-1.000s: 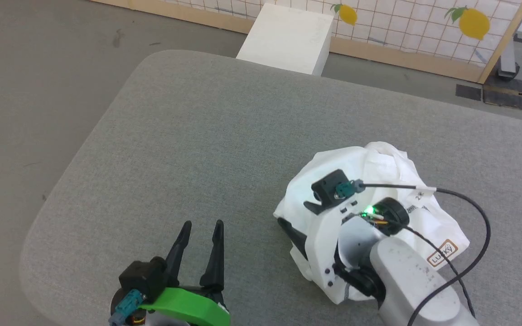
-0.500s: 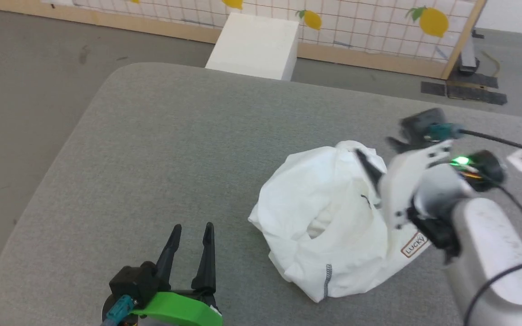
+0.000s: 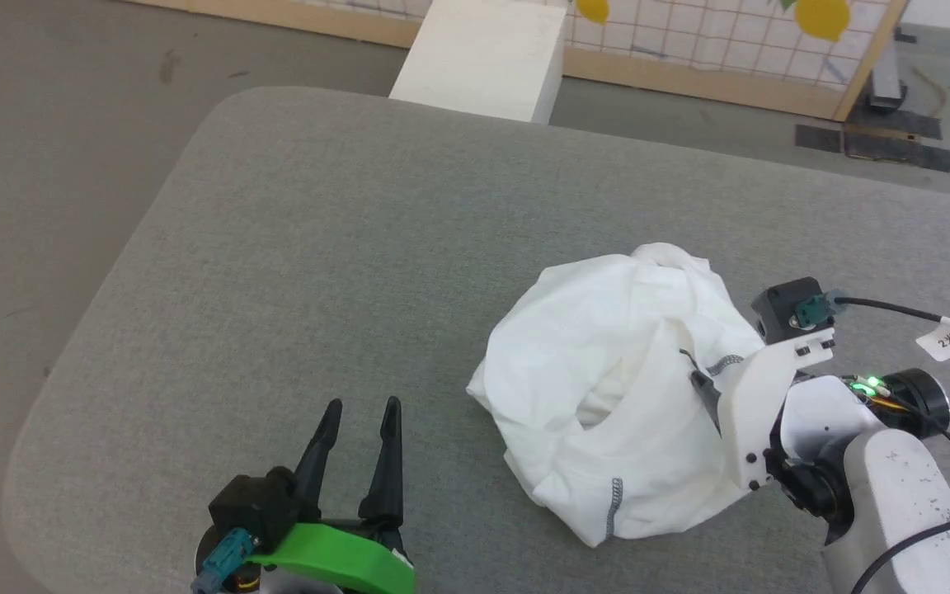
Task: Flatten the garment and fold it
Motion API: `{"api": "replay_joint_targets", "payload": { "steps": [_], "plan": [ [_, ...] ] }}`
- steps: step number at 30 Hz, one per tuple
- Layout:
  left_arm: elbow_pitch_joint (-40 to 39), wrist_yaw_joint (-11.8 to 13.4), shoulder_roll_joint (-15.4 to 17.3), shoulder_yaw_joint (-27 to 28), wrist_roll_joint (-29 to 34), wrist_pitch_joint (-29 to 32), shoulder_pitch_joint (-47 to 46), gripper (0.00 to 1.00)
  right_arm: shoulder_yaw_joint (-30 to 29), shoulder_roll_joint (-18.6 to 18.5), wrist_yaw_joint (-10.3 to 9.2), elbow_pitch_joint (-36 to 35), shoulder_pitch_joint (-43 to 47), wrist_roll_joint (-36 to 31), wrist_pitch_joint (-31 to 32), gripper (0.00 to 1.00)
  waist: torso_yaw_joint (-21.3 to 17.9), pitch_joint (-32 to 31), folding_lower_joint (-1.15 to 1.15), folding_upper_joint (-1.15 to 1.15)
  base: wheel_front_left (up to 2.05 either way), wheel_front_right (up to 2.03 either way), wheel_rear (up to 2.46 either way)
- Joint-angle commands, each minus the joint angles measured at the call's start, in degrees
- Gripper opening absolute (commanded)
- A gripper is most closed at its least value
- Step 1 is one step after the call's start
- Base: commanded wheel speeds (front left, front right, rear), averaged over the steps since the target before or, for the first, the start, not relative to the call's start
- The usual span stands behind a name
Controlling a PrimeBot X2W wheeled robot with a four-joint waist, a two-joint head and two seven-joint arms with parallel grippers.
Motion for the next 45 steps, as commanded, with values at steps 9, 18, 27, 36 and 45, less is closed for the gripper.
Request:
{"api": "replay_joint_targets", "payload": {
  "steps": [9, 18, 27, 36, 45],
  "plan": [
    [0.1, 0.4, -0.1, 0.8, -0.4, -0.2, -0.8, 1.00, -1.4, 1.5, -0.08, 2.3, -2.1, -1.5, -5.3, 0.00, 0.8, 1.1, 0.00, 0.00, 0.00, 0.00, 0.00],
    [0.9, -0.2, -0.1, 1.3, 0.5, -0.2, -0.2, 1.00, -5.4, 0.8, -0.08, -6.1, -2.7, 2.3, -9.3, 0.00, -3.9, -2.8, 0.00, 0.00, 0.00, 0.00, 0.00],
    [1.0, -0.7, -0.1, 2.7, 1.7, -0.2, 3.3, 1.00, -22.2, 2.6, -0.08, -24.5, 16.0, 4.1, -8.9, 0.00, -8.0, -5.6, 0.00, 0.00, 0.00, 0.00, 0.00],
    [0.8, -1.4, -0.1, 3.6, 2.7, -0.2, 4.2, 1.00, -26.6, 3.0, -0.08, -18.7, 36.1, 15.4, -15.5, 0.00, -10.1, -4.7, 0.00, 0.00, 0.00, 0.00, 0.00],
    [1.3, -1.8, -0.1, 3.8, 3.3, -0.2, 4.1, 1.00, -23.1, 3.0, -0.08, -11.7, 35.3, 14.8, -22.2, 1.00, -10.6, -5.0, 0.00, 0.00, 0.00, 0.00, 0.00]
  ]
}}
